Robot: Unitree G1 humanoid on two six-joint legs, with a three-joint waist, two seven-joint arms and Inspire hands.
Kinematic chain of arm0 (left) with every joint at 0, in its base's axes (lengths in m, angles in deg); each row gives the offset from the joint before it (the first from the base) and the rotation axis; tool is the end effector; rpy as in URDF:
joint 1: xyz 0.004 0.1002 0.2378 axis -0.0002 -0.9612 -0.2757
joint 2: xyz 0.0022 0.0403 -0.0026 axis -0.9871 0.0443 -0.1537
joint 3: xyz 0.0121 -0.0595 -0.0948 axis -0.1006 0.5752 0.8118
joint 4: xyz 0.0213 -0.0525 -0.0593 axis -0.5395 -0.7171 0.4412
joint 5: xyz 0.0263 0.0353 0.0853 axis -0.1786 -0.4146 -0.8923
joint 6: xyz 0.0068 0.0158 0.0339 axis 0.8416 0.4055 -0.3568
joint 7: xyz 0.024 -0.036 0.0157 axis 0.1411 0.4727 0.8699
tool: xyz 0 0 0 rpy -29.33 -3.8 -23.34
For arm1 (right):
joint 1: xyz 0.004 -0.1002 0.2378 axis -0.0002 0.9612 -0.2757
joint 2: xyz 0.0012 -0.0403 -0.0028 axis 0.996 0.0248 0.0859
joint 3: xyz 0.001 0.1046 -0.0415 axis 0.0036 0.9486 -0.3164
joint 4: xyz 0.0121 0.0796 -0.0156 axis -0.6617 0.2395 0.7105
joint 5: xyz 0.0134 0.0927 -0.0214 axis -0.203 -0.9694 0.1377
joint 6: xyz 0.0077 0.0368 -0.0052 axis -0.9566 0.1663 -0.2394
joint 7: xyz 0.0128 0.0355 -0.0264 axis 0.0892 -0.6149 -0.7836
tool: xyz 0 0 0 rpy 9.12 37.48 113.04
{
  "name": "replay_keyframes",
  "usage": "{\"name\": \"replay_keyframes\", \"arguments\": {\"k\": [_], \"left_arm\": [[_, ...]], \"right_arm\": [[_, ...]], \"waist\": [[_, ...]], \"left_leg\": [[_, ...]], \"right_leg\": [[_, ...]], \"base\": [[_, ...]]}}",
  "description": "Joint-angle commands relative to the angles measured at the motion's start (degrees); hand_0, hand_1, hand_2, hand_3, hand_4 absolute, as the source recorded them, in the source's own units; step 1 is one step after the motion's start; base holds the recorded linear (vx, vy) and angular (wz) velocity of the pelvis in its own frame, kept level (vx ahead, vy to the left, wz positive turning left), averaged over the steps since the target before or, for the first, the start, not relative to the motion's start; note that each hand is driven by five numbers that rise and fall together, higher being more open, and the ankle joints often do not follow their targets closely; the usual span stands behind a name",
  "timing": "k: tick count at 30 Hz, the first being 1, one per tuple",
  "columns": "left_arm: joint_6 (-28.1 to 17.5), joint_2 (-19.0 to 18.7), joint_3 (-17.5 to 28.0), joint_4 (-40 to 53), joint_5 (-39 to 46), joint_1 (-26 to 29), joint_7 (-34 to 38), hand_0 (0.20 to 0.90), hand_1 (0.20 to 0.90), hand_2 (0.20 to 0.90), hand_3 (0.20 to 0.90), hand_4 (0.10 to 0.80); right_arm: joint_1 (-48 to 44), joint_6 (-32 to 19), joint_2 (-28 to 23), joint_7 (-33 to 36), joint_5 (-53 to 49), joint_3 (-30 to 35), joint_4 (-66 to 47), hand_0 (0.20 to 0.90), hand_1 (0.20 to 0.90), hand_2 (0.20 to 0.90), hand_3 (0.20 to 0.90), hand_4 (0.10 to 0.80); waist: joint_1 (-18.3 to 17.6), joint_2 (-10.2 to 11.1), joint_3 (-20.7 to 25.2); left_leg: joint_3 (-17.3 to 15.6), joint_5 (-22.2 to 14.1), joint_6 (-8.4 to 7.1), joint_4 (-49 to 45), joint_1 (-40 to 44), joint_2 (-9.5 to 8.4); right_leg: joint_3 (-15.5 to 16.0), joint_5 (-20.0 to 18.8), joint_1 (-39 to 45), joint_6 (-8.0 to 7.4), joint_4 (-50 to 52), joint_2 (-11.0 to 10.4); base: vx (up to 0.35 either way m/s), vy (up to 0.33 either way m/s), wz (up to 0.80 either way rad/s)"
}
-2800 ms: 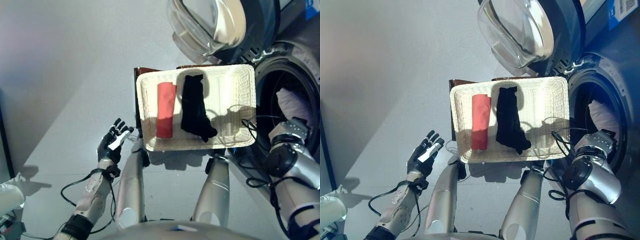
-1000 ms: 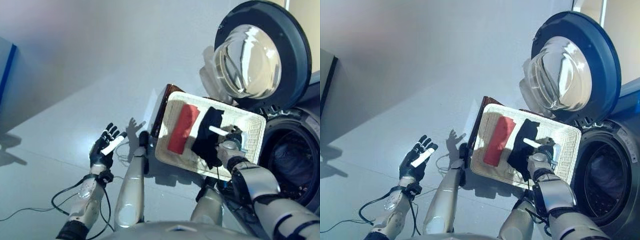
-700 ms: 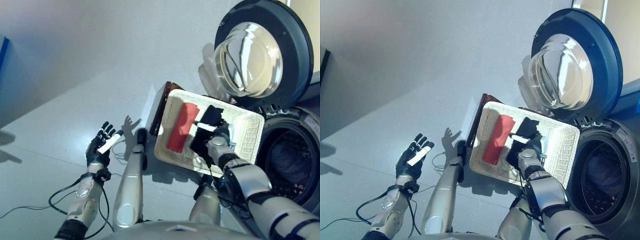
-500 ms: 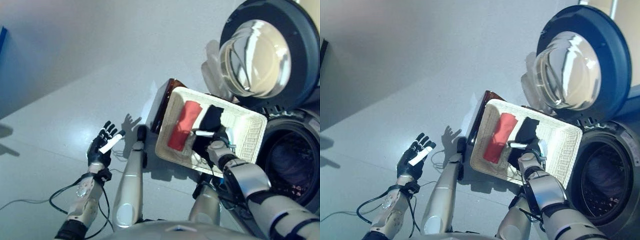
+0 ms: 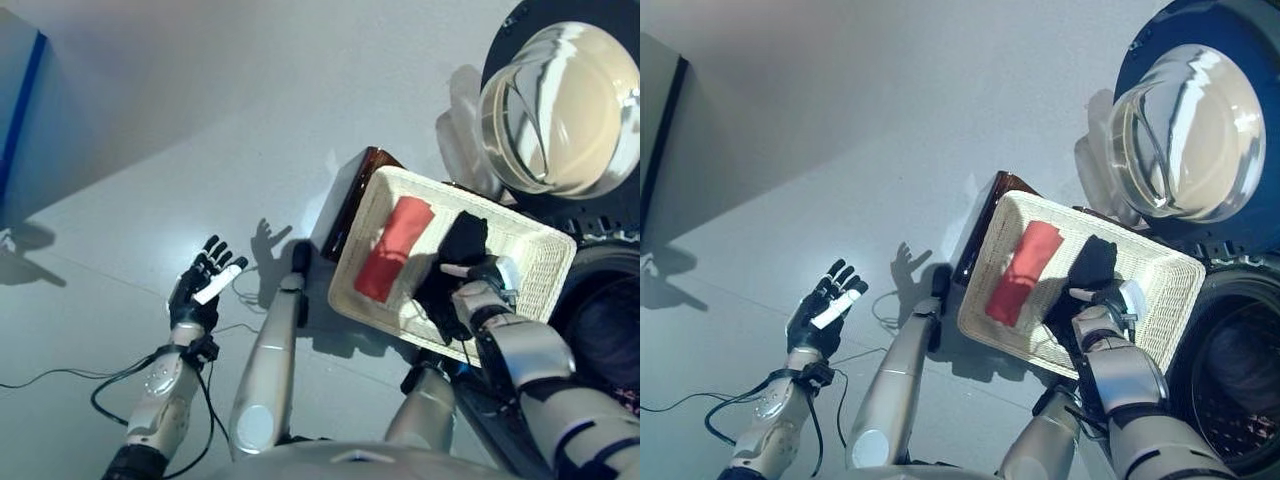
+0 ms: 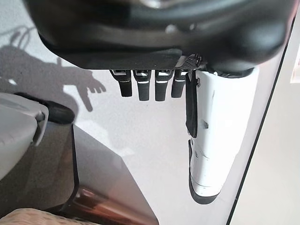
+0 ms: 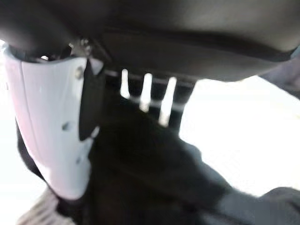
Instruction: Pick up the clothes and place them into the washing machine
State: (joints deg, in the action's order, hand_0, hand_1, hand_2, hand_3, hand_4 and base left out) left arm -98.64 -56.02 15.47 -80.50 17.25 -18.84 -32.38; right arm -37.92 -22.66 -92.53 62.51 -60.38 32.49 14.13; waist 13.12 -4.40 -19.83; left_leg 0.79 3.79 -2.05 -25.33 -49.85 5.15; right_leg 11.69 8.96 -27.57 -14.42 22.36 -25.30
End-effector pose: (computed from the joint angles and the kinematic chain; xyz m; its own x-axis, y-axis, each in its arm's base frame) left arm 0.1510 0.2117 -0.0091 0.9777 0.0799 -0.1943 -0.1437 0.9288 -0.3416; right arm 0.2704 -0.2516 -0.0069 0.5438 -0.7027 -0.4587 0.3108 0.6764 -0.6678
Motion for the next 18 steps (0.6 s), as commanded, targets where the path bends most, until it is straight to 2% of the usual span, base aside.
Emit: {"name": "replay_keyframes", "arguments": {"k": [1, 11, 12, 13, 14, 15, 16, 17, 18], "left_arm": [[-3.68, -2.13, 0.21, 7.36, -1.7, -1.03, -1.26, 0.9, 0.9, 0.9, 0.9, 0.8], [-4.09, -2.14, 0.64, 6.22, -1.5, -1.34, -1.25, 0.9, 0.9, 0.9, 0.9, 0.8], [-4.15, -2.09, 0.63, 6.01, -1.56, -1.23, -1.21, 0.9, 0.9, 0.9, 0.9, 0.8], [-4.23, -1.99, 0.71, 5.77, -1.57, -1.24, -1.14, 0.9, 0.9, 0.9, 0.9, 0.8], [-4.29, -1.83, 0.73, 5.4, -1.41, -1.28, -1.22, 0.9, 0.9, 0.9, 0.9, 0.8], [-4.68, -1.66, 0.9, 4.51, -1.2, -1.16, -1.02, 0.9, 0.9, 0.9, 0.9, 0.8], [-4.8, -1.65, 1.21, 4.07, -1.21, -1.08, -0.82, 0.9, 0.9, 0.9, 0.9, 0.8], [-4.82, -1.72, 1.15, 4.03, -1.2, -1.05, -0.82, 0.9, 0.9, 0.9, 0.9, 0.8], [-4.89, -1.71, 1.64, 3.46, -1.23, -1.02, -0.51, 0.9, 0.9, 0.9, 0.9, 0.8]], "right_arm": [[4.1, 2.5, -0.55, -0.64, -0.78, 2.99, 0.18, 0.2, 0.2, 0.2, 0.2, 0.3], [5.71, 2.04, -1.73, 0.82, -2.97, 5.91, 0.49, 0.2, 0.2, 0.2, 0.2, 0.3], [5.81, 1.74, -1.88, 1.06, -3.63, 6.49, 0.36, 0.2, 0.2, 0.2, 0.2, 0.3], [5.97, 1.18, -2.2, 1.63, -5.09, 7.53, 0.17, 0.2, 0.2, 0.2, 0.2, 0.3], [6.12, 0.57, -2.39, 2.05, -6.44, 8.44, -0.09, 0.2, 0.2, 0.2, 0.2, 0.3], [6.4, -2.47, -3.11, 2.94, -12.39, 11.86, -2.23, 0.2, 0.2, 0.2, 0.2, 0.3], [6.76, -4.68, -3.44, 3.22, -17.0, 14.4, -3.79, 0.2, 0.2, 0.2, 0.2, 0.3], [6.87, -4.72, -3.39, 3.25, -17.08, 14.46, -3.86, 0.2, 0.2, 0.2, 0.2, 0.3], [7.53, -8.24, -3.89, 3.19, -25.15, 18.36, -5.99, 0.2, 0.2, 0.2, 0.2, 0.3]], "waist": [[0.37, -3.53, 0.18], [-0.34, -3.93, 0.95], [-0.51, -4.05, 0.67], [-0.59, -4.04, 0.79], [-0.66, -3.89, 1.25], [-1.23, -3.84, 1.17], [-1.57, -3.7, 1.3], [-1.45, -3.64, 1.27], [-2.39, -3.37, 1.42]], "left_leg": [[3.94, -7.51, -8.43, -7.08, -2.25, 7.54], [3.75, -7.1, -8.21, -6.13, -2.43, 7.49], [3.6, -5.13, -7.88, -5.58, -2.88, 7.28], [3.58, -5.08, -7.91, -5.33, -2.7, 7.33], [3.64, -6.97, -8.31, -5.69, -2.09, 7.57], [3.38, -5.06, -7.96, -4.9, -2.2, 7.56], [3.21, -5.12, -7.94, -4.79, -1.86, 7.7], [3.14, -5.15, -7.94, -4.77, -1.77, 7.73], [2.9, -5.22, -8.0, -4.54, -1.27, 8.25]], "right_leg": [[-3.74, -11.26, -5.62, -0.58, -5.36, -2.3], [-4.08, -11.61, -7.13, -0.58, -5.11, -2.52], [-4.02, -13.32, -7.67, -0.58, -5.52, -2.65], [-4.05, -13.3, -7.67, -0.58, -5.58, -2.58], [-4.17, -11.62, -7.2, -0.58, -5.21, -2.42], [-4.4, -13.37, -7.88, -0.58, -5.77, -2.44], [-4.56, -13.36, -7.83, -0.58, -5.92, -2.33], [-4.63, -13.36, -7.82, -0.58, -5.92, -2.32], [-4.86, -13.48, -7.76, -0.58, -6.36, -2.15]], "base": [[0.0, 0.0, 0.0], [-0.01, -0.001, 0.0], [-0.098, 0.019, -0.02], [0.0, 0.0, 0.0], [0.0, 0.0, 0.0], [0.03, 0.003, -0.02], [-0.078, 0.022, -0.04], [0.027, 0.005, -0.04], [0.021, 0.001, -0.04]]}}
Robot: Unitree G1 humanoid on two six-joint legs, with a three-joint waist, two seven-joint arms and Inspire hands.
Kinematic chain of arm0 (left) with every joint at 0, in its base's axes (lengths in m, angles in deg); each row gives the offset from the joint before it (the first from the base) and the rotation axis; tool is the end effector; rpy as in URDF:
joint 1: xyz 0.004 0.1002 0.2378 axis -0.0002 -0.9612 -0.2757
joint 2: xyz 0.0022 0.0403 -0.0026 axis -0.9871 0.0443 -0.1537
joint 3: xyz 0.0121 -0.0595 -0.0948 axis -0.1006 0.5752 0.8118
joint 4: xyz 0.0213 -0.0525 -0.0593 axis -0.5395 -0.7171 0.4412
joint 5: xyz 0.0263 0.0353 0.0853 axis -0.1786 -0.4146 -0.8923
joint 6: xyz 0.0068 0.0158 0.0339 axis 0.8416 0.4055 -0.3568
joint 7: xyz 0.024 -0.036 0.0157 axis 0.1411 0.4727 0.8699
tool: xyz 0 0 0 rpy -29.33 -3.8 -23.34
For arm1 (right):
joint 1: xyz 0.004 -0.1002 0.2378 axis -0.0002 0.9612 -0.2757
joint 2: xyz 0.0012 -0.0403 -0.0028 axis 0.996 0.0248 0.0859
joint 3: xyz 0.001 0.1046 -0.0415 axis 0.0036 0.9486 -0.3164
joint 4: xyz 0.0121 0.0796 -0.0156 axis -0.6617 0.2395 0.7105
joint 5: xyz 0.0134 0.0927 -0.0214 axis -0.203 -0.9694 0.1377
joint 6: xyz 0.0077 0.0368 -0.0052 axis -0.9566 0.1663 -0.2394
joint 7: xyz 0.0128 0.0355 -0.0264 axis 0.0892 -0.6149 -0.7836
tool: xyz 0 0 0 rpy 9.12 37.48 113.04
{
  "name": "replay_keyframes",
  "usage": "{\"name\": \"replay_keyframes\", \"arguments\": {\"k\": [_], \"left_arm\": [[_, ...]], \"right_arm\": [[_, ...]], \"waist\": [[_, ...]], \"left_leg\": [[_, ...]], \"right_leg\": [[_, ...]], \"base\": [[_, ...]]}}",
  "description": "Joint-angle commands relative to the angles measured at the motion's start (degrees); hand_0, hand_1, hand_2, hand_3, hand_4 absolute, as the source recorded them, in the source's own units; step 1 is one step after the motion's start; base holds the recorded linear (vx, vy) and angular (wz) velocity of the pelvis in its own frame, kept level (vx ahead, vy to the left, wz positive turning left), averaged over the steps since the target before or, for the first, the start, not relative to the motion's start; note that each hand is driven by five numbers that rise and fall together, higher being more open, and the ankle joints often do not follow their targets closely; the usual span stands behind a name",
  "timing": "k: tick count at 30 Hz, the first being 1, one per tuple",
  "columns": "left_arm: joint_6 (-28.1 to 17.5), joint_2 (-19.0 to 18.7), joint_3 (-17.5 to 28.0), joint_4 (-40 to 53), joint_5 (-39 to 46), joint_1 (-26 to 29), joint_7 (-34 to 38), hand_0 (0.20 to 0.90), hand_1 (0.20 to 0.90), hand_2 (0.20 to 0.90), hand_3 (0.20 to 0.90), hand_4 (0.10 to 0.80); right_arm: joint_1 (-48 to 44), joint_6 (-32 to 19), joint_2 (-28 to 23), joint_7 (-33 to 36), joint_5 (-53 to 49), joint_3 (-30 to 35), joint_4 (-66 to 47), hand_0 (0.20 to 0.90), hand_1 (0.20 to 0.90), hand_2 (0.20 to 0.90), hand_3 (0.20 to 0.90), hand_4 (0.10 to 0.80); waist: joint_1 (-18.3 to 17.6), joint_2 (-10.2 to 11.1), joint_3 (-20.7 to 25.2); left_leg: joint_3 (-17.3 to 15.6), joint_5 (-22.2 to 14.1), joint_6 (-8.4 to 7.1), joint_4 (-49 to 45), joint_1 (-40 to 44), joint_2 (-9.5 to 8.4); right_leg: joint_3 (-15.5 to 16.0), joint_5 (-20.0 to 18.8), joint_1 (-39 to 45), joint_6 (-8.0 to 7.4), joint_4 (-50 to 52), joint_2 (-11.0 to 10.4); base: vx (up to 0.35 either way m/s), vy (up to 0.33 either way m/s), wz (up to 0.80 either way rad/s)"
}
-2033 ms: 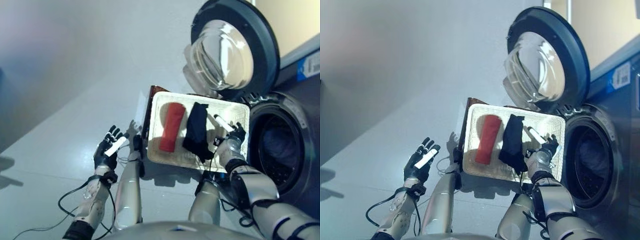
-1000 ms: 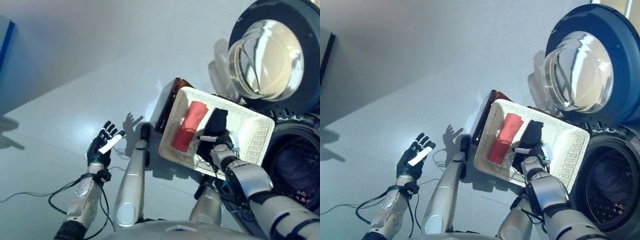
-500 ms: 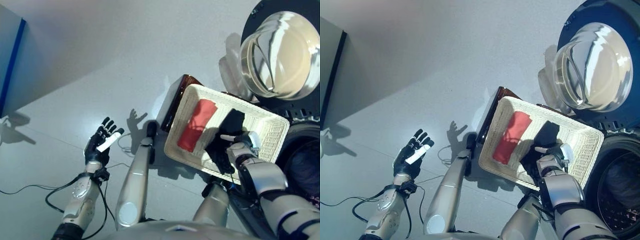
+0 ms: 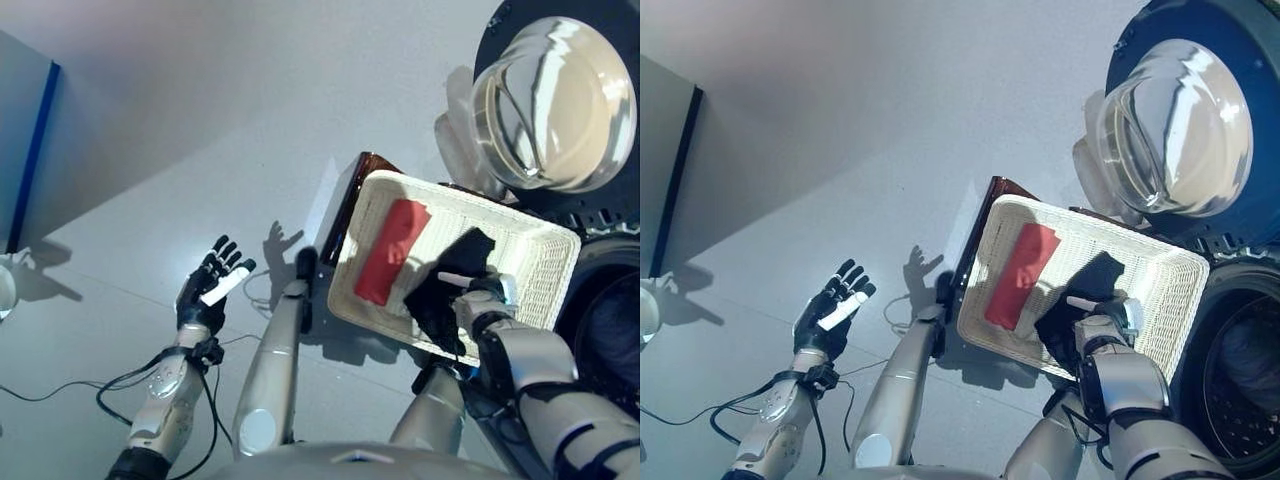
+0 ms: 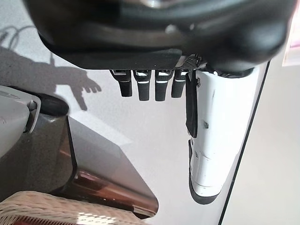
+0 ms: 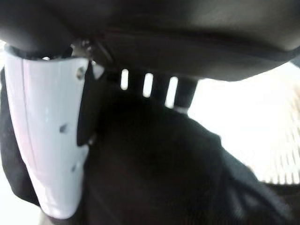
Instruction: Pick up the clothes and place them into the washing machine
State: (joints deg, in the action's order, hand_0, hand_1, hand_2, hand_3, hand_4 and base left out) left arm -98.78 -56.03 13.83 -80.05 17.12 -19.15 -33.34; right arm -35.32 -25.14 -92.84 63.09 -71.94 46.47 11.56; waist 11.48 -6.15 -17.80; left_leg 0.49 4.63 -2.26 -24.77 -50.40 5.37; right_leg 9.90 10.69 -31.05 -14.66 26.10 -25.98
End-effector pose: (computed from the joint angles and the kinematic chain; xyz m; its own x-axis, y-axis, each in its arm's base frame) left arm 0.1491 0.2064 -0.0103 0.9803 0.0367 -0.1943 -0.1038 0.9318 -0.3478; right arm 0.2647 -0.2576 -0.0109 0.4190 -0.7036 -0.5739 0.6110 0.6860 -0.3950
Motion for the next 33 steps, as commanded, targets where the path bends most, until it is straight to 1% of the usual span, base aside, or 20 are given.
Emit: {"name": "replay_keyframes", "arguments": {"k": [1, 3, 5, 6, 8, 11, 14, 15, 18, 19, 21, 23, 25, 26, 28, 29, 30, 32, 33], "left_arm": [[-4.76, -1.78, 3.39, 2.61, -0.98, -0.73, 0.5, 0.9, 0.9, 0.9, 0.9, 0.8], [-4.84, -1.51, 3.87, 1.8, -0.26, -0.84, 0.7, 0.9, 0.9, 0.9, 0.9, 0.8], [-4.87, -1.53, 3.99, 1.03, 0.28, -0.89, 0.86, 0.9, 0.9, 0.9, 0.9, 0.8], [-4.93, -1.34, 3.96, 0.64, 0.87, -0.8, 0.85, 0.9, 0.9, 0.9, 0.9, 0.8], [-4.86, -0.92, 3.89, -0.31, 1.79, -0.76, 0.87, 0.9, 0.9, 0.9, 0.9, 0.8], [-4.81, -0.27, 4.05, -0.36, 3.14, -1.08, 1.11, 0.9, 0.9, 0.9, 0.9, 0.8], [-4.79, -0.17, 3.98, -0.26, 3.39, -1.22, 1.11, 0.9, 0.9, 0.9, 0.9, 0.8], [-4.71, 0.24, 3.61, -0.75, 3.97, -1.22, 0.71, 0.9, 0.9, 0.9, 0.9, 0.8], [-4.57, 0.74, 3.24, -0.62, 4.74, -1.58, 0.55, 0.9, 0.9, 0.9, 0.9, 0.8], [-4.55, 1.11, 2.86, -0.7, 4.94, -1.57, 0.77, 0.9, 0.9, 0.9, 0.9, 0.8], [-4.39, 1.04, 2.1, -0.61, 4.98, -1.56, 0.8, 0.9, 0.9, 0.9, 0.9, 0.8], [-4.11, 0.83, 1.32, -0.34, 5.21, -1.64, 0.56, 0.9, 0.9, 0.9, 0.9, 0.8], [-3.75, 0.37, 0.63, -0.15, 5.25, -1.65, 0.44, 0.9, 0.9, 0.9, 0.9, 0.8], [-3.73, 0.41, 0.51, -0.12, 5.27, -1.55, 0.45, 0.9, 0.9, 0.9, 0.9, 0.8], [-3.5, 0.19, 0.28, -0.25, 5.6, -1.69, 0.4, 0.9, 0.9, 0.9, 0.9, 0.8], [-3.51, 0.02, 0.21, -0.21, 5.4, -2.19, 0.24, 0.9, 0.9, 0.9, 0.9, 0.8], [-3.51, 0.04, 0.12, -0.19, 5.42, -2.16, 0.22, 0.9, 0.9, 0.9, 0.9, 0.8], [-3.43, -0.58, 0.01, 0.08, 5.51, -3.01, -0.14, 0.9, 0.9, 0.9, 0.9, 0.8], [-3.42, -0.49, -0.13, 0.13, 5.53, -2.99, -0.15, 0.9, 0.9, 0.9, 0.9, 0.8]], "right_arm": [[5.1, -7.47, -3.71, 2.43, -16.77, 5.86, -4.19, 0.2, 0.2, 0.2, 0.2, 0.3], [5.55, -12.82, -3.4, 1.26, -26.09, 9.41, -8.27, 0.2, 0.2, 0.2, 0.2, 0.3], [6.23, -16.31, -2.58, 0.45, -30.86, 10.3, -11.4, 0.2, 0.2, 0.2, 0.2, 0.3], [6.67, -18.91, -1.6, -0.43, -34.5, 11.18, -14.09, 0.2, 0.2, 0.2, 0.2, 0.3], [7.79, -22.47, -0.05, -1.31, -38.88, 12.14, -17.84, 0.2, 0.2, 0.2, 0.2, 0.3], [9.42, -26.81, 1.63, -2.65, -44.52, 13.27, -24.27, 0.2, 0.2, 0.2, 0.2, 0.3], [10.16, -28.14, 2.33, -2.48, -45.61, 13.6, -26.62, 0.2, 0.2, 0.2, 0.2, 0.3], [10.03, -30.19, 2.62, -2.97, -48.68, 15.29, -27.7, 0.2, 0.2, 0.2, 0.2, 0.3], [9.6, -33.27, 3.75, -3.16, -52.55, 17.25, -31.03, 0.2, 0.2, 0.2, 0.2, 0.3], [8.89, -35.51, 4.27, -2.78, -55.45, 19.14, -32.5, 0.2, 0.2, 0.2, 0.2, 0.3], [7.23, -38.45, 4.16, -2.1, -59.65, 22.14, -32.03, 0.2, 0.2, 0.2, 0.2, 0.3], [5.67, -39.69, 2.78, -1.81, -62.54, 24.66, -30.25, 0.2, 0.2, 0.2, 0.2, 0.3], [4.03, -40.18, 0.02, -0.17, -63.79, 26.44, -27.53, 0.2, 0.2, 0.2, 0.2, 0.3], [3.85, -40.1, -0.36, -0.21, -63.85, 26.5, -27.18, 0.2, 0.2, 0.2, 0.2, 0.3], [2.03, -40.29, -2.75, 1.97, -63.67, 27.38, -25.02, 0.2, 0.2, 0.2, 0.2, 0.3], [1.48, -40.08, -5.39, 3.72, -63.19, 28.71, -23.46, 0.2, 0.2, 0.2, 0.2, 0.3], [1.4, -39.98, -5.66, 3.79, -63.12, 28.76, -23.26, 0.2, 0.2, 0.2, 0.2, 0.3], [0.28, -39.75, -9.19, 5.81, -62.42, 29.41, -21.63, 0.2, 0.2, 0.2, 0.2, 0.3], [0.15, -39.63, -9.6, 5.97, -62.27, 29.41, -21.37, 0.2, 0.2, 0.2, 0.2, 0.3]], "waist": [[-1.08, -1.51, -0.59], [-2.14, -1.2, -0.47], [-3.28, -0.7, -0.52], [-4.01, -0.43, -0.56], [-5.05, 0.04, -0.64], [-6.44, 0.47, -0.66], [-6.8, 0.64, -0.69], [-7.2, 0.51, -0.34], [-7.64, 0.42, 0.02], [-7.98, 0.28, 0.26], [-8.11, -0.13, 0.49], [-8.16, -0.59, 0.73], [-8.39, -1.11, 1.06], [-8.27, -1.2, 1.05], [-8.25, -1.86, 1.54], [-8.31, -2.38, 1.91], [-8.22, -2.45, 1.94], [-8.17, -3.25, 2.4], [-8.02, -3.38, 2.44]], "left_leg": [[3.01, -6.1, -7.82, -5.07, -0.48, 8.22], [2.55, -6.15, -7.99, -4.77, 0.29, 8.71], [1.98, -5.99, -8.24, -4.21, 1.19, 9.23], [1.73, -5.84, -8.42, -3.7, 1.82, 9.63], [1.21, -5.46, -8.73, -2.48, 3.09, 10.04], [0.61, -4.74, -9.32, -0.68, 4.93, 10.51], [0.54, -4.51, -9.53, -0.25, 5.51, 10.58], [0.47, -4.28, -9.82, 0.5, 6.22, 10.75], [-0.09, -3.97, -10.08, 1.35, 7.61, 10.97], [-0.26, -3.92, -10.33, 1.75, 8.15, 11.18], [-0.25, -4.05, -10.49, 1.84, 8.37, 11.15], [-0.19, -4.31, -10.62, 1.45, 8.14, 11.14], [-0.18, -4.67, -10.72, 0.96, 7.96, 11.26], [-0.18, -4.72, -10.73, 0.88, 7.87, 11.26], [-0.28, -4.94, -10.92, 0.61, 7.79, 11.37], [-0.37, -5.0, -11.06, 0.71, 7.87, 11.4], [-0.37, -5.01, -11.07, 0.72, 7.85, 11.41], [-0.61, -5.09, -11.06, 0.77, 8.0, 11.41], [-0.66, -5.12, -11.06, 0.76, 7.99, 11.44]], "right_leg": [[-3.26, -15.23, -4.27, -0.34, -10.22, -1.45], [-3.65, -15.41, -4.33, -0.34, -10.55, -1.21], [-4.17, -15.8, -4.14, -0.34, -11.16, -0.95], [-4.41, -16.08, -3.97, -0.34, -11.69, -0.72], [-4.79, -16.54, -3.35, -0.34, -12.79, -0.37], [-5.05, -17.08, -2.07, -0.34, -14.14, 0.01], [-5.12, -17.19, -1.65, -0.34, -14.41, 0.02], [-5.27, -17.11, -1.2, -0.34, -14.64, 0.11], [-5.32, -17.16, -0.68, -0.34, -14.76, 0.32], [-5.26, -16.99, -0.44, -0.34, -14.76, 0.34], [-5.44, -16.63, -0.46, -0.34, -14.4, 0.31], [-5.61, -16.1, -0.73, -0.34, -13.67, 0.24], [-5.88, -15.53, -1.34, -0.34, -12.43, 0.26], [-5.94, -15.42, -1.49, -0.34, -12.26, 0.25], [-6.16, -15.04, -2.16, -0.34, -11.53, 0.14], [-6.38, -14.67, -2.42, -0.34, -11.26, 0.19], [-6.39, -14.64, -2.47, -0.34, -11.23, 0.2], [-6.71, -14.34, -2.78, -0.34, -10.99, 0.29], [-6.78, -14.31, -2.88, -0.34, -10.94, 0.31]], "base": [[0.025, -0.002, -0.08], [0.006, 0.01, -0.14], [-0.003, 0.023, -0.16], [-0.004, 0.016, -0.22], [0.005, -0.011, -0.39], [0.011, -0.021, -0.34], [0.015, -0.023, -0.18], [0.032, -0.016, -0.11], [0.039, -0.02, -0.09], [0.035, -0.023, -0.12], [0.033, -0.014, -0.1], [0.021, 0.001, -0.05], [0.008, 0.005, -0.02], [0.0, 0.0, 0.0], [0.018, 0.014, 0.0], [0.03, 0.022, 0.0], [0.0, 0.0, 0.0], [0.0, 0.0, 0.0], [0.0, 0.0, 0.0]]}}
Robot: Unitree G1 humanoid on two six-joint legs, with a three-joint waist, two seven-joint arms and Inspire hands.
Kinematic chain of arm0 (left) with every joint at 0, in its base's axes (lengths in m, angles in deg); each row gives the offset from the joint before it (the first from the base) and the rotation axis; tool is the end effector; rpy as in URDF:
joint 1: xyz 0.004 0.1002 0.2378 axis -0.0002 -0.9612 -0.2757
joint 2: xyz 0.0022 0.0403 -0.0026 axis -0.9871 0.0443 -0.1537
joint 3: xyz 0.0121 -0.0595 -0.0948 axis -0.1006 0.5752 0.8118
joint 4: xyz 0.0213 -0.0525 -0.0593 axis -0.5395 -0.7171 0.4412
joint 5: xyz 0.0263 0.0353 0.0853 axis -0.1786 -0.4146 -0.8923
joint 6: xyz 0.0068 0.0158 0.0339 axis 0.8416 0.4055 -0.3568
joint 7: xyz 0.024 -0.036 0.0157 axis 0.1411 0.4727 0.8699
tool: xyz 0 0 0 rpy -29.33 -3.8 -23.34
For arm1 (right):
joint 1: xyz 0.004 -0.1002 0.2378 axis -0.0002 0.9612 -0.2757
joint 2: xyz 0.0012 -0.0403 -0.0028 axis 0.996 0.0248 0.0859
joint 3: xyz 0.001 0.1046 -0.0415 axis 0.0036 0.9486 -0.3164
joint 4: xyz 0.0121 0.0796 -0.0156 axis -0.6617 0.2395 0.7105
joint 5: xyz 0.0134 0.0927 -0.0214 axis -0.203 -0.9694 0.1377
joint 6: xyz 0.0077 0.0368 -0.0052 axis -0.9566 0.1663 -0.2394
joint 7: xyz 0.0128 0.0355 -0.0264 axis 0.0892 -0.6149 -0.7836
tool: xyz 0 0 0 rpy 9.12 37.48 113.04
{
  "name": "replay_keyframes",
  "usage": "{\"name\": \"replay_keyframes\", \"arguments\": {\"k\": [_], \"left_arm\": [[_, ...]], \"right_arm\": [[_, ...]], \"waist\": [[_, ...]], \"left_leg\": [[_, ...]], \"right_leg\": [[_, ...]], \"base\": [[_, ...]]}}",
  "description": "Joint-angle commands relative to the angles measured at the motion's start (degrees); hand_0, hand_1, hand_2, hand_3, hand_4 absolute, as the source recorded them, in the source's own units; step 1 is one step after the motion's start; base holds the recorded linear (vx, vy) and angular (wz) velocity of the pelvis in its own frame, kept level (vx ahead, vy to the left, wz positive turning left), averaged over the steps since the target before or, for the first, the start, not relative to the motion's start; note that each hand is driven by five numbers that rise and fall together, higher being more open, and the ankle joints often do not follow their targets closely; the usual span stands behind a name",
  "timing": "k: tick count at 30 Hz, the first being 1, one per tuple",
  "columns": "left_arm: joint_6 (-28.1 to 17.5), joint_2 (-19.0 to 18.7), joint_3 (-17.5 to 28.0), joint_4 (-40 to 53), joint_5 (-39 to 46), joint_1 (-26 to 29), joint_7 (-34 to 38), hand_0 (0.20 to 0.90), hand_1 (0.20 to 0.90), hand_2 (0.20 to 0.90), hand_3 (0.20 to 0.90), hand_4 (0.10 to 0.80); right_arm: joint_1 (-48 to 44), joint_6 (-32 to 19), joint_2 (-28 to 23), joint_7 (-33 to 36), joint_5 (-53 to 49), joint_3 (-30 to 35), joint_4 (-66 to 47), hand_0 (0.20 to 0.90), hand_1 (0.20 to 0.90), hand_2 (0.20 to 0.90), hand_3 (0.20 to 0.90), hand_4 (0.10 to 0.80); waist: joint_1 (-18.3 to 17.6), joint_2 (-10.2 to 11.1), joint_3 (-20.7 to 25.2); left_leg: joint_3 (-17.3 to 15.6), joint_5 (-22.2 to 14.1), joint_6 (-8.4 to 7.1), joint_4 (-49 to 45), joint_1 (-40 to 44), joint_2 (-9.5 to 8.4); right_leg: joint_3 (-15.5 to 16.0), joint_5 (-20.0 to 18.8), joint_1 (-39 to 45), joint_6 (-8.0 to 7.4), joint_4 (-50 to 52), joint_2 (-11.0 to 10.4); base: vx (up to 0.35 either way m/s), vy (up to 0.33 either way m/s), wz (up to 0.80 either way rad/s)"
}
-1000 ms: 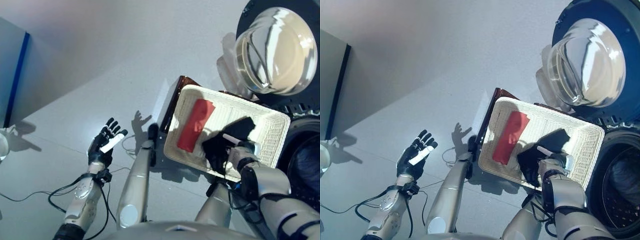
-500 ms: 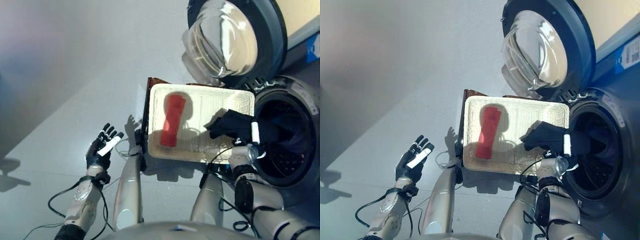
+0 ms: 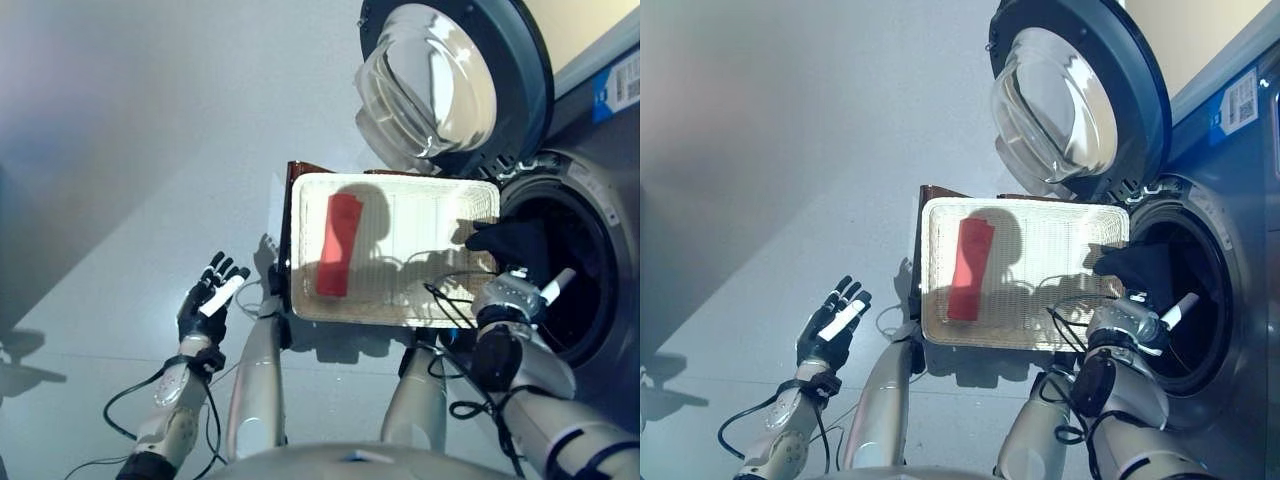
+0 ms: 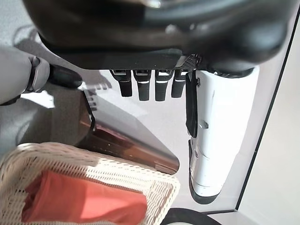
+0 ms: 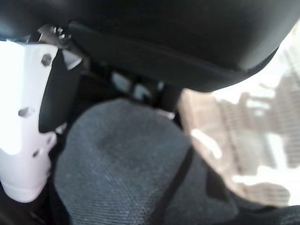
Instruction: Pick up the clothes and place them into the washing machine
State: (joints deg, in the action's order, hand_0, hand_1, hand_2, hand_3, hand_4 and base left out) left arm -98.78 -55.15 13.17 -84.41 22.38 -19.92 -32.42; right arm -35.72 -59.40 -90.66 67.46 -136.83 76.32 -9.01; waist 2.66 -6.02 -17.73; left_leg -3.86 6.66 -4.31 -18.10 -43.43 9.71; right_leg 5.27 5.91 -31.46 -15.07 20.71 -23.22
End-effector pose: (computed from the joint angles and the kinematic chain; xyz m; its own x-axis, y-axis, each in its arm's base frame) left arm 0.1399 0.2073 -0.0256 0.9512 0.0866 -0.2961 -0.2073 0.8903 -0.4054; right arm 0.2760 -0.2977 0.0424 0.2062 -0.6306 -0.7482 0.5474 -0.5595 0.6224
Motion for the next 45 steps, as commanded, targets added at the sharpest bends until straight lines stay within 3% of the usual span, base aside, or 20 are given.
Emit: {"name": "replay_keyframes", "arguments": {"k": [1, 11, 16, 17, 18, 25, 32, 45], "left_arm": [[-3.42, -1.99, 0.34, 4.61, 0.25, -2.59, -1.41, 0.9, 0.9, 0.9, 0.9, 0.8], [-3.23, -3.38, -1.6, 6.17, 0.21, -4.22, -2.81, 0.9, 0.9, 0.9, 0.9, 0.8], [-3.63, -3.37, -2.2, 5.85, 0.72, -3.63, -2.86, 0.9, 0.9, 0.9, 0.9, 0.8], [-3.67, -3.37, -2.18, 5.78, 0.76, -3.61, -2.89, 0.9, 0.9, 0.9, 0.9, 0.8], [-3.77, -3.33, -2.08, 5.67, 0.87, -3.58, -2.96, 0.9, 0.9, 0.9, 0.9, 0.8], [-3.98, -3.04, -1.9, 5.23, 1.41, -2.76, -2.5, 0.9, 0.9, 0.9, 0.9, 0.8], [-4.64, -2.59, -1.45, 4.73, 1.61, -2.45, -2.58, 0.9, 0.9, 0.9, 0.9, 0.8], [-5.61, -1.76, 2.38, 4.07, 0.36, -3.29, -3.7, 0.9, 0.9, 0.9, 0.9, 0.8]], "right_arm": [[0.09, -5.11, -14.24, 2.74, 2.92, 0.04, 0.37, 0.2, 0.2, 0.2, 0.2, 0.3], [-3.31, -1.89, -27.65, 7.43, 5.56, -1.07, 6.03, 0.2, 0.2, 0.2, 0.2, 0.3], [-3.08, -1.71, -28.78, 7.34, 5.76, -1.49, 7.49, 0.2, 0.2, 0.2, 0.2, 0.3], [-3.11, -1.72, -28.82, 7.14, 5.6, -1.54, 7.64, 0.318, 0.318, 0.318, 0.318, 0.384], [-3.07, -1.57, -28.36, 6.84, 5.68, -1.77, 7.74, 0.9, 0.9, 0.9, 0.9, 0.8], [-3.04, -0.66, -24.59, 4.8, 5.9, -4.09, 7.6, 0.9, 0.9, 0.9, 0.9, 0.8], [-2.16, 1.32, -20.42, 2.31, 8.56, -6.81, 6.26, 0.9, 0.9, 0.9, 0.9, 0.8], [5.9, 8.3, -7.41, -2.02, 22.33, -16.18, 2.83, 0.9, 0.9, 0.9, 0.9, 0.8]], "waist": [[0.76, -4.1, 2.57], [0.75, -7.23, 3.63], [0.14, -7.9, 3.06], [0.17, -7.84, 3.04], [0.08, -7.87, 2.98], [-0.26, -7.48, 3.35], [0.5, -6.12, 3.43], [1.83, -0.09, 3.13]], "left_leg": [[3.52, -7.26, -8.98, -6.12, 0.98, 7.19], [2.44, -8.45, -8.67, -7.78, 0.72, 7.67], [1.87, -9.15, -8.38, -9.05, 0.92, 8.11], [1.8, -9.2, -8.38, -9.1, 0.94, 8.13], [1.7, -9.24, -8.35, -9.23, 0.96, 8.2], [1.5, -8.65, -8.54, -8.58, 1.02, 8.59], [1.8, -6.95, -9.14, -6.32, 1.75, 7.83], [3.48, -3.48, -9.3, -1.36, 5.42, 5.19]], "right_leg": [[-2.42, -9.27, -2.92, 0.07, -5.13, -2.52], [-5.02, -7.84, -6.21, 0.07, -2.09, -2.62], [-6.58, -7.06, -7.9, 0.07, -0.14, -2.14], [-6.69, -7.01, -7.98, 0.07, -0.06, -2.12], [-6.82, -7.02, -8.16, 0.07, 0.03, -2.08], [-7.02, -7.73, -8.25, 0.07, -0.49, -1.96], [-4.67, -9.26, -4.12, 0.07, -4.08, -2.05], [1.68, -14.68, 8.69, 0.07, -14.96, -2.51]], "base": [[0.0, 0.0, 0.0], [0.01, 0.027, -0.07], [-0.001, 0.008, -0.12], [-0.005, -0.01, -0.13], [-0.003, -0.004, -0.1], [-0.007, -0.007, -0.03], [-0.005, -0.004, 0.01], [-0.005, -0.023, 0.15]]}}
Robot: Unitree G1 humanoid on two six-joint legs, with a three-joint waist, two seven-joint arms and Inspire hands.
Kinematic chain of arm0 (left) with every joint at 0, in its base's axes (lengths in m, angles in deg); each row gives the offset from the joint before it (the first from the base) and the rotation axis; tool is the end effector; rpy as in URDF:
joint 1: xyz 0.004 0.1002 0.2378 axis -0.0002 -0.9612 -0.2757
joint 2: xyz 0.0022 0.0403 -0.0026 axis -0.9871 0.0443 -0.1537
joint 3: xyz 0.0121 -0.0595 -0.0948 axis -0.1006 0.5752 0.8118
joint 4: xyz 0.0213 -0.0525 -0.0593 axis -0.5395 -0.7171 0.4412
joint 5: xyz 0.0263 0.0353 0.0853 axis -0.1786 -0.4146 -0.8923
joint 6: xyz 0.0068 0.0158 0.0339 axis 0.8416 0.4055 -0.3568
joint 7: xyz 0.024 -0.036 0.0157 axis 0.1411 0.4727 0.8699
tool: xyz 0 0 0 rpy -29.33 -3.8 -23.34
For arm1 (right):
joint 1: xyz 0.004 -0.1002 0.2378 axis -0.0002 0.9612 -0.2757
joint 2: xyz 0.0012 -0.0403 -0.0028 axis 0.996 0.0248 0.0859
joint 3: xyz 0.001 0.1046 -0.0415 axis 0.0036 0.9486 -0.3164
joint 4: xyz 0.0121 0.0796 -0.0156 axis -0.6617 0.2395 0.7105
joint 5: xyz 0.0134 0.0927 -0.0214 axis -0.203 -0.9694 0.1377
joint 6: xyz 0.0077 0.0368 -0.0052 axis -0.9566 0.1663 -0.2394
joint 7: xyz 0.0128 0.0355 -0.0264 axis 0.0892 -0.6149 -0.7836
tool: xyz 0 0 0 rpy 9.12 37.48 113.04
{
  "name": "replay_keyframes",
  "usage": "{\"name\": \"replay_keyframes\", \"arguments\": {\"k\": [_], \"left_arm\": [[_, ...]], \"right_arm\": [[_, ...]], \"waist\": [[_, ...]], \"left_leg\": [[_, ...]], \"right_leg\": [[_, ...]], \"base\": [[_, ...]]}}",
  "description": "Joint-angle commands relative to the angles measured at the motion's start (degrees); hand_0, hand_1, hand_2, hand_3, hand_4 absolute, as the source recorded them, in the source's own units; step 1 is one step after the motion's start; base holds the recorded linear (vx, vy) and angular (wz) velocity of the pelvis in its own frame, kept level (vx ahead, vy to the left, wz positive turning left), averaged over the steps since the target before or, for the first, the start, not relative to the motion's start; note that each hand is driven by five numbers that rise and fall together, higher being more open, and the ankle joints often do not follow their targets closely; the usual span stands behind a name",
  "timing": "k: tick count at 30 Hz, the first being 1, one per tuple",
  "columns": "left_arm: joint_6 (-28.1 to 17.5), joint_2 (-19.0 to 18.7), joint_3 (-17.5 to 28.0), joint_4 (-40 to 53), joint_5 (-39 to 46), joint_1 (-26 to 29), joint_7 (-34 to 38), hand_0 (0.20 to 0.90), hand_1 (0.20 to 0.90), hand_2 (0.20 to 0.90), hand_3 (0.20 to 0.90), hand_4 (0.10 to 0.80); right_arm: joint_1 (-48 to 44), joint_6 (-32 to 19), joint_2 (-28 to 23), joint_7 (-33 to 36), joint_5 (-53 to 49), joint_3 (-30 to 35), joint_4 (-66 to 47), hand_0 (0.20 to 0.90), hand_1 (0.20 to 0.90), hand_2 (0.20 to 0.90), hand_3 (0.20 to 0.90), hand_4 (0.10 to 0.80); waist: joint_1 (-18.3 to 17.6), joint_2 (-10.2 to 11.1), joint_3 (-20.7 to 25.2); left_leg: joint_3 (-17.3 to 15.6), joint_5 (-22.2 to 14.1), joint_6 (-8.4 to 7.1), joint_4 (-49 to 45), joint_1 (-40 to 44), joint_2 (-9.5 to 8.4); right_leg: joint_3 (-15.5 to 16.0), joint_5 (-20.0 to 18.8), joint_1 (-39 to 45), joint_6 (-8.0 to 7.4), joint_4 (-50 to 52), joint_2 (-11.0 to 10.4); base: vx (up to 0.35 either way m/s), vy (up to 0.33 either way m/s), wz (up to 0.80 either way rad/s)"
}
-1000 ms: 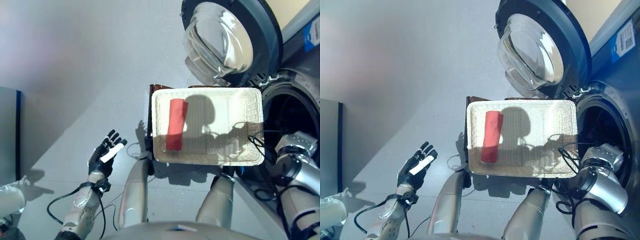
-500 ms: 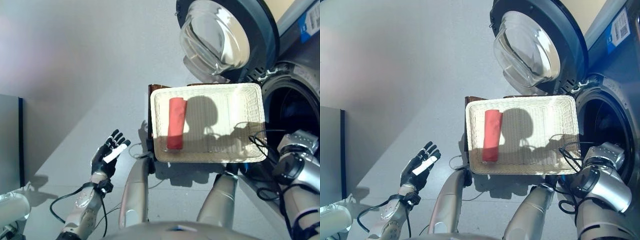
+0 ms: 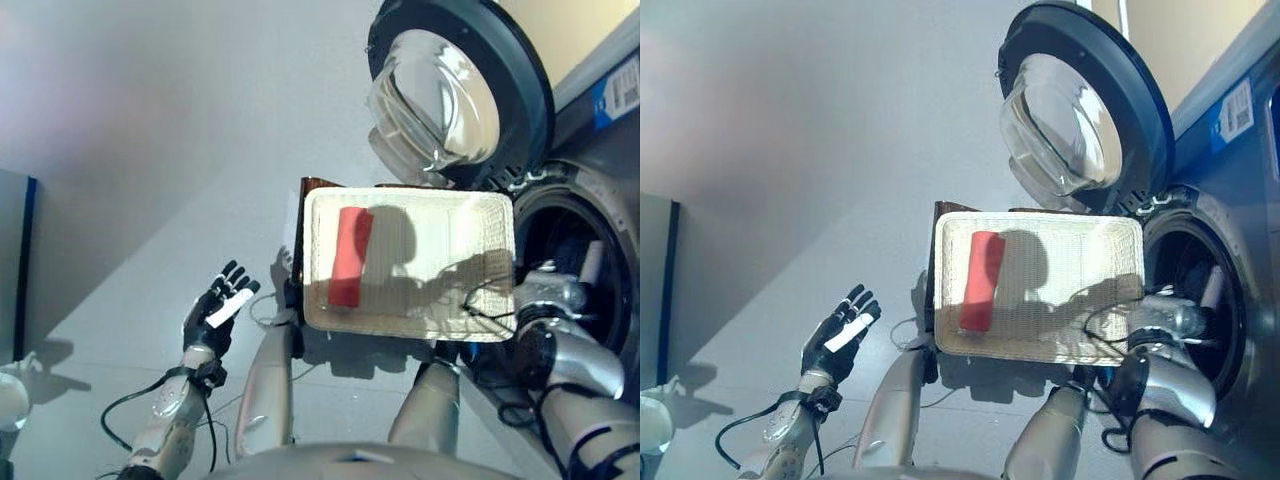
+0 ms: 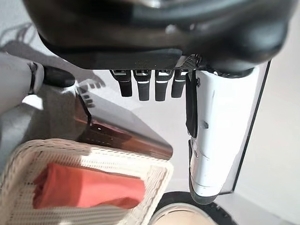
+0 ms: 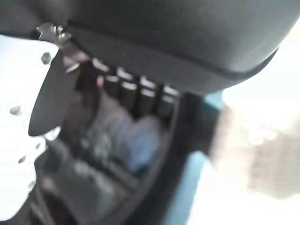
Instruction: Pick up the clothes and place them into the washing machine
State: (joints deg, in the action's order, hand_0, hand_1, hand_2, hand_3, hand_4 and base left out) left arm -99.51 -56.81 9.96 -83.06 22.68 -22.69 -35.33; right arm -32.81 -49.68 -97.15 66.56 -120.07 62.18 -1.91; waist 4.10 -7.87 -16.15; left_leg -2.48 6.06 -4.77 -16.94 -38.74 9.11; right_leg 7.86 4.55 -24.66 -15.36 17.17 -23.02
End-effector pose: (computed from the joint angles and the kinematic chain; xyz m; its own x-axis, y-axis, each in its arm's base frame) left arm 0.1258 0.2046 -0.0293 0.9512 0.0026 -0.3087 -0.1348 0.9031 -0.4078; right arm 0.2682 -0.3122 0.0354 0.2376 -0.7797 -0.5793 0.8714 -0.0924 0.4817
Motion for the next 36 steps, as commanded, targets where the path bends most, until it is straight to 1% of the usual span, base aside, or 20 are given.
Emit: {"name": "replay_keyframes", "arguments": {"k": [1, 6, 8, 9, 11, 12, 13, 14, 15, 19, 20, 21, 26, 29, 30, 31, 34, 36], "left_arm": [[-5.05, 0.07, 6.07, 2.62, -0.1, -0.79, -0.86, 0.9, 0.9, 0.9, 0.9, 0.8], [-5.45, 1.18, 8.45, 2.11, -1.1, -1.9, -0.96, 0.9, 0.9, 0.9, 0.9, 0.8], [-5.59, 1.67, 9.22, 1.8, -1.64, -1.96, -0.78, 0.9, 0.9, 0.9, 0.9, 0.8], [-5.59, 1.67, 9.25, 1.81, -1.64, -1.94, -0.78, 0.9, 0.9, 0.9, 0.9, 0.8], [-5.85, 1.57, 9.62, 1.97, -2.09, -1.7, -0.76, 0.9, 0.9, 0.9, 0.9, 0.8], [-5.97, 1.33, 9.89, 2.34, -2.42, -1.7, -0.72, 0.9, 0.9, 0.9, 0.9, 0.8], [-6.08, 1.18, 10.34, 2.76, -3.22, -1.97, -0.71, 0.9, 0.9, 0.9, 0.9, 0.8], [-6.07, 1.2, 10.37, 2.8, -3.23, -1.96, -0.7, 0.9, 0.9, 0.9, 0.9, 0.8], [-6.17, 1.09, 10.81, 3.1, -3.44, -2.16, -0.68, 0.9, 0.9, 0.9, 0.9, 0.8], [-5.91, 0.76, 11.86, 3.58, -3.83, -2.45, -0.41, 0.9, 0.9, 0.9, 0.9, 0.8], [-5.61, 0.5, 12.16, 3.22, -4.15, -2.45, -0.43, 0.9, 0.9, 0.9, 0.9, 0.8], [-5.45, 0.44, 12.36, 3.4, -4.37, -2.47, -0.4, 0.9, 0.9, 0.9, 0.9, 0.8], [-5.34, 0.12, 12.74, 5.06, -4.56, -3.45, -0.37, 0.9, 0.9, 0.9, 0.9, 0.8], [-5.26, -0.22, 12.65, 5.37, -4.85, -3.32, -0.21, 0.9, 0.9, 0.9, 0.9, 0.8], [-5.41, -0.82, 12.78, 5.72, -5.41, -3.18, 0.32, 0.9, 0.9, 0.9, 0.9, 0.8], [-5.41, -0.83, 12.8, 5.72, -5.41, -3.17, 0.33, 0.9, 0.9, 0.9, 0.9, 0.8], [-5.66, -1.35, 12.73, 5.82, -5.87, -2.54, 1.37, 0.9, 0.9, 0.9, 0.9, 0.8], [-5.85, -1.28, 12.48, 5.89, -6.22, -2.19, 1.89, 0.9, 0.9, 0.9, 0.9, 0.8]], "right_arm": [[3.74, -1.11, 0.09, -1.29, 6.9, -2.88, -4.65, 0.9, 0.9, 0.9, 0.9, 0.8], [7.9, 0.07, 5.76, -2.46, 12.48, -6.64, -7.05, 0.9, 0.9, 0.9, 0.9, 0.8], [9.03, 1.24, 8.15, -2.85, 15.0, -8.68, -6.4, 0.9, 0.9, 0.9, 0.9, 0.8], [9.0, 1.25, 8.18, -2.81, 15.03, -8.68, -6.45, 0.9, 0.9, 0.9, 0.9, 0.8], [8.95, 2.12, 9.35, -2.66, 17.25, -10.4, -6.09, 0.9, 0.9, 0.9, 0.9, 0.8], [9.08, 3.02, 9.91, -2.54, 19.85, -12.21, -5.97, 0.9, 0.9, 0.9, 0.9, 0.8], [9.05, 4.49, 10.52, -2.14, 24.78, -15.27, -6.53, 0.9, 0.9, 0.9, 0.9, 0.8], [9.02, 4.52, 10.55, -2.07, 24.84, -15.27, -6.6, 0.9, 0.9, 0.9, 0.9, 0.8], [9.01, 5.38, 11.13, -2.34, 27.57, -17.44, -7.13, 0.9, 0.9, 0.9, 0.9, 0.8], [7.52, 5.2, 13.93, -4.0, 25.13, -17.78, -6.7, 0.9, 0.9, 0.9, 0.9, 0.8], [6.86, 6.66, 14.69, -3.87, 28.27, -20.47, -5.81, 0.9, 0.9, 0.9, 0.9, 0.8], [6.38, 7.35, 15.18, -3.55, 29.79, -21.7, -5.57, 0.9, 0.9, 0.9, 0.9, 0.8], [3.05, 10.24, 17.19, -1.83, 34.77, -24.23, -1.79, 0.9, 0.9, 0.9, 0.9, 0.8], [2.08, 10.82, 17.96, -1.4, 35.61, -24.61, -0.83, 0.9, 0.9, 0.9, 0.9, 0.8], [1.22, 11.8, 19.32, -0.6, 37.79, -25.98, 0.16, 0.9, 0.9, 0.9, 0.9, 0.8], [1.2, 11.81, 19.34, -0.58, 37.8, -25.97, 0.15, 0.9, 0.9, 0.9, 0.9, 0.8], [-0.76, 13.21, 21.52, -0.19, 41.07, -28.14, 0.96, 0.9, 0.9, 0.9, 0.9, 0.8], [-1.22, 13.33, 22.02, -0.22, 41.73, -28.46, 0.82, 0.9, 0.9, 0.9, 0.9, 0.8]], "waist": [[0.59, 2.2, 1.67], [1.39, 4.32, 2.06], [2.35, 5.25, 2.41], [2.25, 5.28, 2.41], [2.96, 5.92, 2.58], [3.26, 6.24, 2.64], [3.71, 6.71, 2.59], [3.61, 6.75, 2.64], [3.92, 6.95, 2.51], [4.79, 7.89, 2.08], [5.22, 8.38, 1.9], [5.46, 8.56, 1.78], [6.95, 8.53, 0.88], [7.27, 8.45, 0.42], [7.83, 8.22, -0.28], [7.83, 8.23, -0.28], [8.53, 8.18, -1.78], [8.48, 8.03, -2.69]], "left_leg": [[2.32, -2.76, -8.84, -2.31, 1.0, 5.71], [3.08, -2.47, -8.67, -1.44, 2.7, 5.49], [3.64, -2.99, -8.63, -1.61, 3.2, 5.65], [3.69, -2.47, -8.53, -1.36, 3.06, 5.51], [4.07, -2.92, -8.56, -1.61, 3.15, 5.61], [4.26, -2.89, -8.46, -1.61, 3.06, 5.57], [4.52, -2.93, -8.32, -1.8, 2.86, 5.51], [4.55, -2.46, -8.22, -1.55, 2.69, 5.37], [4.88, -2.93, -8.23, -1.97, 2.58, 5.41], [5.51, -3.06, -8.11, -2.57, 1.73, 5.34], [5.62, -2.97, -8.12, -2.76, 1.37, 5.44], [5.77, -2.94, -8.09, -2.89, 1.05, 5.5], [6.41, -3.48, -7.83, -4.46, -0.7, 5.13], [6.89, -3.77, -7.75, -5.26, -1.41, 4.93], [7.33, -4.06, -7.68, -6.16, -2.16, 4.84], [7.34, -4.08, -7.68, -6.21, -2.2, 4.85], [8.04, -4.94, -7.11, -8.05, -3.29, 4.99], [8.25, -5.6, -6.71, -9.45, -3.91, 5.16]], "right_leg": [[-0.51, -13.69, 2.75, 0.36, -12.02, -2.81], [1.77, -14.68, 6.54, 0.36, -14.02, -2.9], [3.35, -14.77, 8.47, 0.36, -14.95, -2.7], [3.38, -15.16, 8.33, 0.36, -15.08, -2.77], [4.57, -15.12, 9.57, 0.36, -15.73, -2.56], [4.85, -15.26, 9.89, 0.36, -15.92, -2.51], [5.45, -15.42, 10.36, 0.36, -15.97, -2.46], [5.46, -15.73, 10.15, 0.36, -16.02, -2.55], [5.68, -15.5, 10.44, 0.36, -15.89, -2.3], [6.37, -15.37, 10.7, 0.36, -16.07, -1.95], [6.58, -15.49, 10.89, 0.36, -16.37, -1.8], [6.66, -15.51, 10.9, 0.36, -16.44, -1.69], [7.13, -15.32, 10.87, 0.36, -16.07, -1.77], [7.11, -14.89, 10.72, 0.36, -15.57, -1.69], [7.0, -14.48, 10.02, 0.36, -14.73, -1.4], [6.98, -14.46, 9.98, 0.36, -14.69, -1.39], [6.19, -13.51, 8.41, 0.36, -12.89, -0.97], [5.36, -12.38, 7.41, 0.36, -11.0, -0.94]], "base": [[0.052, -0.019, 0.1], [0.072, -0.016, 0.13], [0.078, -0.021, 0.18], [0.049, -0.031, 0.16], [0.031, -0.034, 0.08], [0.029, -0.023, 0.09], [0.008, -0.015, 0.06], [0.018, -0.016, 0.09], [0.002, -0.022, 0.15], [0.01, -0.016, 0.12], [0.002, -0.034, 0.11], [-0.007, -0.029, 0.13], [-0.008, -0.01, 0.08], [-0.013, -0.011, 0.09], [-0.021, -0.007, 0.07], [-0.037, -0.012, 0.05], [-0.051, -0.006, -0.01], [-0.058, 0.011, -0.08]]}}
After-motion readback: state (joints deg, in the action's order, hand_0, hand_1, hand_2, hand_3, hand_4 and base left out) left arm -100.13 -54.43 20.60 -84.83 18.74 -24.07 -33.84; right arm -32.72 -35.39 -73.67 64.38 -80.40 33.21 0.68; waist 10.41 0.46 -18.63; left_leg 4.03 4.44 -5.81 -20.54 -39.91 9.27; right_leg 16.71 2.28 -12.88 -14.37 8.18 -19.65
